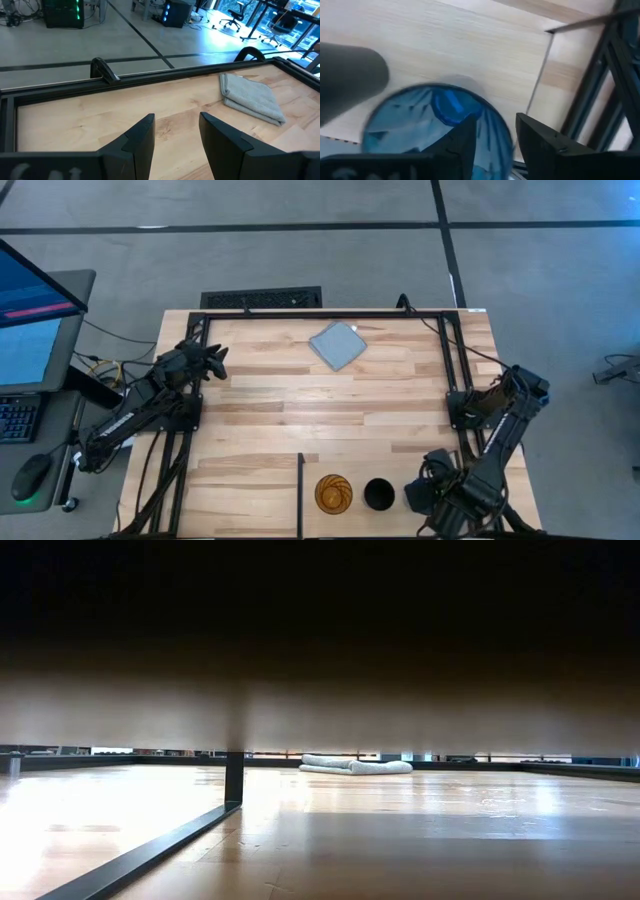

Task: Stack small to large cups/mugs on shelf
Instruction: Put the blue cup on the shelf, then return to Home Position

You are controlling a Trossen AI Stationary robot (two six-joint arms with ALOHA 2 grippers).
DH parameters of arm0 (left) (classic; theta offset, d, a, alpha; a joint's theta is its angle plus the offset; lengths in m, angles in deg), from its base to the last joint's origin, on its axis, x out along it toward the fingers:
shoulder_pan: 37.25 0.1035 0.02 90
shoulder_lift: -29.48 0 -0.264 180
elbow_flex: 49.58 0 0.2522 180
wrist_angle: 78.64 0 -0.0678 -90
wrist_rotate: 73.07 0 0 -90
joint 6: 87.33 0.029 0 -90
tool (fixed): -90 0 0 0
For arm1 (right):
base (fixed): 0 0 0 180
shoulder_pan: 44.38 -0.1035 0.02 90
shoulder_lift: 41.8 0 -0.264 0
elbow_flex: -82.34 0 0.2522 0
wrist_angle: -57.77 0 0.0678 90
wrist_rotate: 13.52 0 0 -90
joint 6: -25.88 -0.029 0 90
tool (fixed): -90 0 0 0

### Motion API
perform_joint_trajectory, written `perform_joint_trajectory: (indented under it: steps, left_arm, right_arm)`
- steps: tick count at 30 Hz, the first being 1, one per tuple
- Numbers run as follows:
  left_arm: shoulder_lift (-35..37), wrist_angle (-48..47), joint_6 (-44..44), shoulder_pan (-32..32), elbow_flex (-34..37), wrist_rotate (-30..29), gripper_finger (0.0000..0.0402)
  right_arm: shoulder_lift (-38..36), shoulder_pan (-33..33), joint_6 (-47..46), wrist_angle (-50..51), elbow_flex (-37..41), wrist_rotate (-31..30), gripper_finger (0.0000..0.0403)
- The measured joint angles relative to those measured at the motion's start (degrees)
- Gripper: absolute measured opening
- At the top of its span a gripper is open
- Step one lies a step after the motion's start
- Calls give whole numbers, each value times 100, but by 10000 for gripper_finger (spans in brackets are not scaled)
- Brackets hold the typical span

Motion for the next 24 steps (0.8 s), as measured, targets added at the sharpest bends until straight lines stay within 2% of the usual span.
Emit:
perform_joint_trajectory:
  steps: [8, 13, 24]
  left_arm:
    - [0, 9, 1, 0, 0, 146, 146]
    - [0, 7, 8, -2, 0, 151, 146]
    - [1, 7, 12, 0, 0, 149, 146]
  right_arm:
    - [-2, 193, 478, -50, 0, 22, 155]
    - [-2, 195, 488, 105, 0, 268, 157]
    - [-211, 193, 490, 147, -7, 130, 154]
